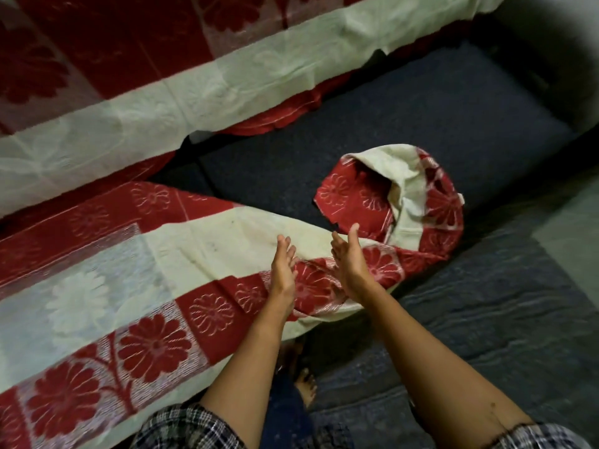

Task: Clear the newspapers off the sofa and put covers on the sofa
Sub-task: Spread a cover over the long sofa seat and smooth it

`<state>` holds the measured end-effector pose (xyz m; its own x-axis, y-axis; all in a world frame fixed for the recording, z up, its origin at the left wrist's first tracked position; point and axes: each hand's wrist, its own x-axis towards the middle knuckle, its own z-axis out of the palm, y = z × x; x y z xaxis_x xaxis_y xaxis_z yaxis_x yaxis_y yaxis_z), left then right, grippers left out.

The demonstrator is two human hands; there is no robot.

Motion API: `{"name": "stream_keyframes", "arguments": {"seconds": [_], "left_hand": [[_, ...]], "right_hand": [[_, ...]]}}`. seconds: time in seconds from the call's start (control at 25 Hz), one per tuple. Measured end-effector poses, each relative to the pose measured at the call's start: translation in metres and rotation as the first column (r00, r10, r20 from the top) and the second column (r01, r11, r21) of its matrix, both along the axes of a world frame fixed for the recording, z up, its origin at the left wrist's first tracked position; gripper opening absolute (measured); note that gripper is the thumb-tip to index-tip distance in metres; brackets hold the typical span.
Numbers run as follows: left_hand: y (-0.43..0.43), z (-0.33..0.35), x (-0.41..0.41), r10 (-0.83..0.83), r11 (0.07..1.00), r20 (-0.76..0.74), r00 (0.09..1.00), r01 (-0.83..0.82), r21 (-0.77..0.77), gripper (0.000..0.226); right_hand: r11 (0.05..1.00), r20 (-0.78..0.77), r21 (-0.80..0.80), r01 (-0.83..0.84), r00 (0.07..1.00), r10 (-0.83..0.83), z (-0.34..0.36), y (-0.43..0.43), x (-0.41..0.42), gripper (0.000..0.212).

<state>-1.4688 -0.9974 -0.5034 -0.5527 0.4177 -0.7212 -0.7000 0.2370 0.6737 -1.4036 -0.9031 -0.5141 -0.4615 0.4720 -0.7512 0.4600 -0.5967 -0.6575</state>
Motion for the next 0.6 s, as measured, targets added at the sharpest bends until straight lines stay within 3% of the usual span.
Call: {"name": "stream_keyframes", "arguments": {"seconds": [0.24,0.36,0.4,0.48,0.56,0.6], "left_hand": [[0.065,-0.029,-0.018,0.004,1.0,0.051,0.999,-0.003,-0.029,0.057],[0.092,-0.047,-0.037,0.004,0.999,0.058,0.998,-0.002,-0.04,0.058],[0.098,-0.051,-0.042,0.012,0.999,0.066,0.998,-0.008,-0.052,0.058],[0.107,-0.061,-0.049,0.018,0.997,0.079,0.997,-0.013,-0.07,0.057],[0.116,-0.068,-0.055,0.02,0.995,0.086,0.996,-0.011,-0.098,0.057],[0.121,-0.072,-0.058,0.026,0.993,0.089,0.996,-0.016,-0.117,0.057]], "right_hand": [[0.998,0.011,0.025,-0.052,0.999,0.052,-0.026,0.06,-0.014,0.077],[0.952,0.173,0.229,-0.202,0.971,0.164,-0.054,0.09,-0.028,0.065],[0.891,0.248,0.323,-0.318,0.937,0.245,-0.06,0.099,-0.029,0.051],[0.647,0.412,0.47,-0.601,0.797,0.441,-0.075,0.114,-0.03,0.031],[0.384,0.547,0.475,-0.792,0.607,0.577,-0.091,0.126,-0.03,0.041],[0.331,0.588,0.433,-0.839,0.541,0.602,-0.104,0.132,-0.029,0.043]]}}
